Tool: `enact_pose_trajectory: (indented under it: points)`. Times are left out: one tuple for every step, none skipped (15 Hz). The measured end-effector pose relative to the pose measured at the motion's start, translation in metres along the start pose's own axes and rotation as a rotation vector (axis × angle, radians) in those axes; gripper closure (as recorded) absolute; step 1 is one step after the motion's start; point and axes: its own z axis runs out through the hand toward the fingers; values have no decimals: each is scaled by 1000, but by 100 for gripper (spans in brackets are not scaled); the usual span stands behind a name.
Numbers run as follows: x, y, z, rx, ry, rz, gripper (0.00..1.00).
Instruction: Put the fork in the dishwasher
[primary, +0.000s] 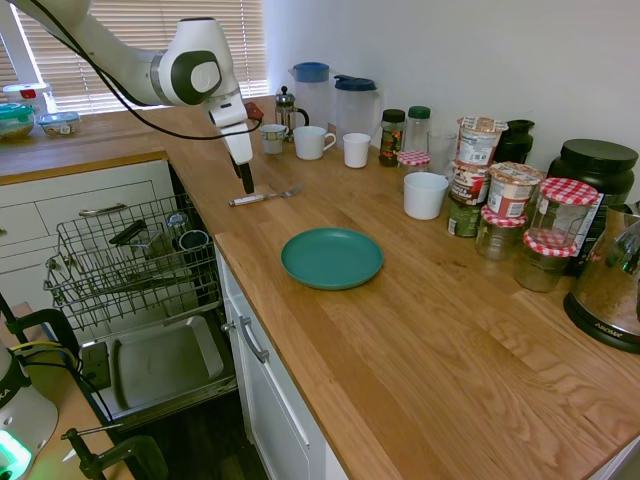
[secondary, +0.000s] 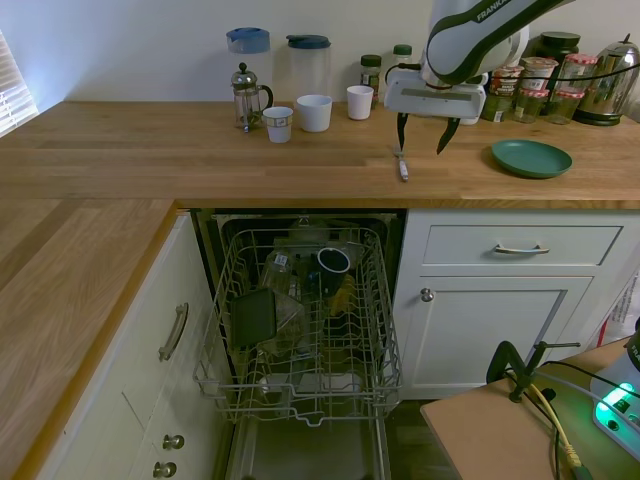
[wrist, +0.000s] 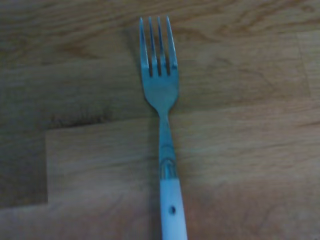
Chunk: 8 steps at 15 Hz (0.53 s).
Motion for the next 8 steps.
enact_pose_trajectory:
  points:
    - [4,-8,5,4,3,5,0]
    - [8,-16,10,5,4,8,0]
    - [10,-23,15,6,2,6,0]
    - [10,-31,20,4,-2,-2,0]
    - [10,-38,26,-2,-8,-11,0]
    - [9,-44,31,-12,-15,-21,0]
    - [8,-50,37,-21,-18,-28,0]
    - [8,-53,42,-32,-20,-32,0]
